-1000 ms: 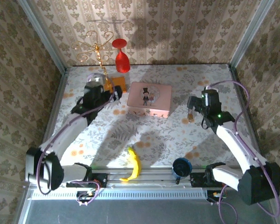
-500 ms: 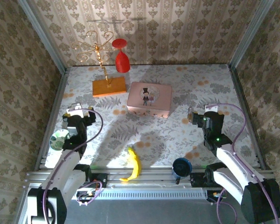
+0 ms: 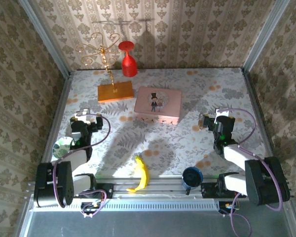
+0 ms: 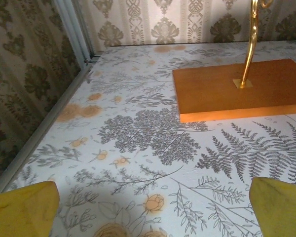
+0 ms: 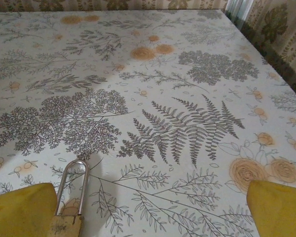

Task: Unlock the padlock with the key

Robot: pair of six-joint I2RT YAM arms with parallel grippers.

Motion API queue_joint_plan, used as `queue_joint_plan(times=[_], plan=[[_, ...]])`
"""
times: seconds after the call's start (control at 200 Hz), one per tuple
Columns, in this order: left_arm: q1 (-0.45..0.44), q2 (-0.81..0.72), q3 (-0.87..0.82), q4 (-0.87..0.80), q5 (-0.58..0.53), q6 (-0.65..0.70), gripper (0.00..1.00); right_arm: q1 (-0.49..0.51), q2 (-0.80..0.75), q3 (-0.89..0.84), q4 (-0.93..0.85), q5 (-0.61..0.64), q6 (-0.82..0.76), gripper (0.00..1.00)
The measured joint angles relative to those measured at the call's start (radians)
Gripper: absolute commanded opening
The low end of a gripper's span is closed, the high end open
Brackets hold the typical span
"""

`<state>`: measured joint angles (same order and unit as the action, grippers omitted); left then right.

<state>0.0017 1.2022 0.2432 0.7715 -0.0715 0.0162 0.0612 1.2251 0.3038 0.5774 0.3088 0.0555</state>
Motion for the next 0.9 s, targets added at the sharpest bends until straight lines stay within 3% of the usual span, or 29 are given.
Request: queue_joint_plan(times=[0.48, 0.745, 0.9], plan=[[0.020, 0.301, 0.066, 0.154, 0.167, 0.018, 1.00, -0.027, 0.286, 0.020, 0.333, -0.105, 0.001, 1.00], [0.020, 0.358, 0.126, 0.146, 0.196, 0.034, 1.00, -0.044, 0.294, 0.044, 0.330, -0.139, 0.004, 1.00], [0.019, 0.358, 0.126, 0.146, 0.194, 0.034, 1.00, -0.066, 0.294, 0.082, 0.305, -0.249, -0.005, 1.00]])
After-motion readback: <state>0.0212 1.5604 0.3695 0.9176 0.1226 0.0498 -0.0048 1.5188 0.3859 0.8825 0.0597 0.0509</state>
